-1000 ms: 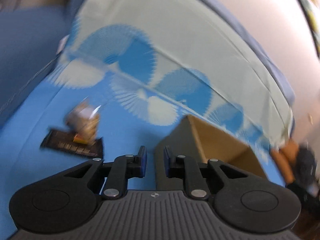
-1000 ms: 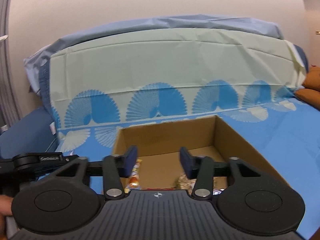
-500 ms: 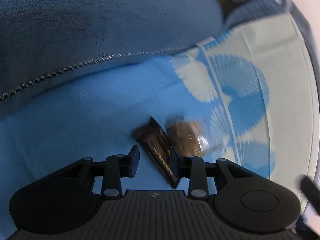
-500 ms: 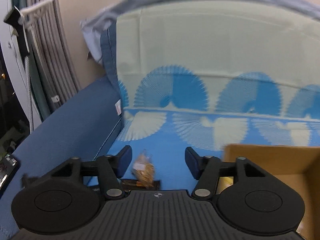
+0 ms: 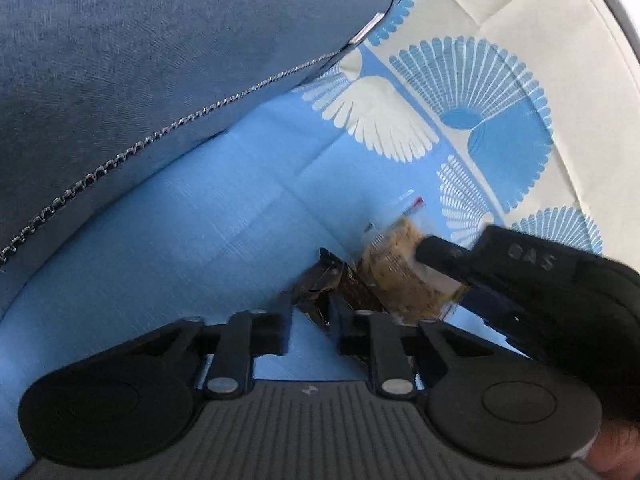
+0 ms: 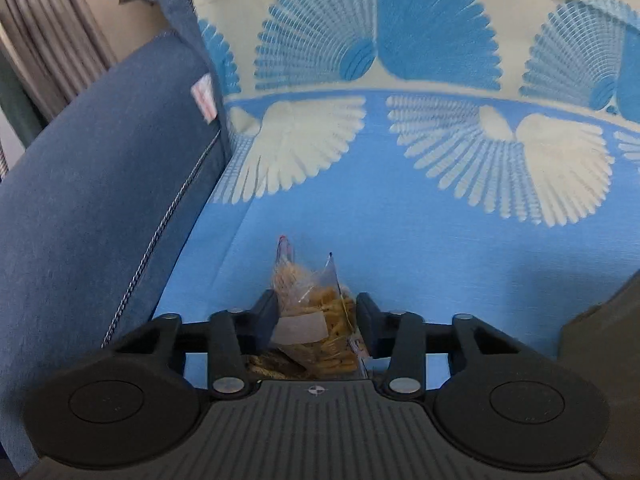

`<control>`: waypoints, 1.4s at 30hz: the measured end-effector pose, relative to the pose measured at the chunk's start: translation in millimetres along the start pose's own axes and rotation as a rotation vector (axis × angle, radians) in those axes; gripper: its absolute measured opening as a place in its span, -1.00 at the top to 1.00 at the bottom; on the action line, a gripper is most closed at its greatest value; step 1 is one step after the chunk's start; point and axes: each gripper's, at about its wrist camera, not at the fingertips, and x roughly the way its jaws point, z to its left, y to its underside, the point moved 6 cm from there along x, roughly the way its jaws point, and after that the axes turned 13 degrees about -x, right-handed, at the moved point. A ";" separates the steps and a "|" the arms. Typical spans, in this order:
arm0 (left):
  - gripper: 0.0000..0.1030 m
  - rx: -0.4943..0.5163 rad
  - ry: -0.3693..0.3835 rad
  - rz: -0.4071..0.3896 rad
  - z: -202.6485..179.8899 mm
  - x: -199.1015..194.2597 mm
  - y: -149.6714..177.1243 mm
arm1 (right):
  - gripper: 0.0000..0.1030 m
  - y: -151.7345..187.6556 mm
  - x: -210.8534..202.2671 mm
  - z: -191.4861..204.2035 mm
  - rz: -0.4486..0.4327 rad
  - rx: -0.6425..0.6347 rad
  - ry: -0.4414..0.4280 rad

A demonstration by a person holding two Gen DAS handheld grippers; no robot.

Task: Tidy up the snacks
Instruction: 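Move the right tool to the clear biscuit bag and grasp it, then grasp the dark chocolate bar with the left tool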

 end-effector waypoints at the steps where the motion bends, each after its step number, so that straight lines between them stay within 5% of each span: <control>1: 0.77 0.017 0.004 -0.008 -1.5 -2.3 -0.5 | 0.29 -0.2 -5.5 -0.9 -0.015 0.002 0.007; 3: 0.96 0.035 0.016 -0.018 -2.1 -8.2 -0.9 | 0.32 -0.1 -19.6 -5.1 -0.052 0.001 0.013; 13: 0.98 0.067 0.055 0.007 5.0 -37.5 -6.2 | 0.33 48.0 -147.0 -20.6 -0.191 0.120 -0.005; 22: 1.00 0.517 0.192 0.139 5.0 -115.0 29.9 | 0.33 157.6 -266.7 27.8 -0.255 0.117 -0.083; 26: 1.00 0.590 0.157 0.202 38.5 -123.7 43.1 | 0.33 206.0 -278.7 50.2 -0.257 0.060 -0.060; 32: 0.99 0.507 0.185 0.178 44.9 -125.7 32.4 | 0.33 246.1 -245.5 73.7 -0.175 -0.037 -0.044; 34: 0.88 0.498 0.183 0.206 44.9 -119.5 35.7 | 0.33 247.2 -238.2 70.5 -0.174 -0.034 -0.034; 37: 0.40 0.555 0.158 0.228 36.4 -104.9 46.9 | 0.33 253.1 -227.6 61.2 -0.153 0.010 -0.032; 40: -0.14 0.648 0.118 0.160 28.6 -89.6 56.0 | 0.33 257.0 -216.3 57.2 -0.124 0.053 -0.060; 42: -0.73 0.709 0.058 0.076 26.1 -79.4 58.3 | 0.33 257.6 -213.1 56.4 -0.120 0.063 -0.073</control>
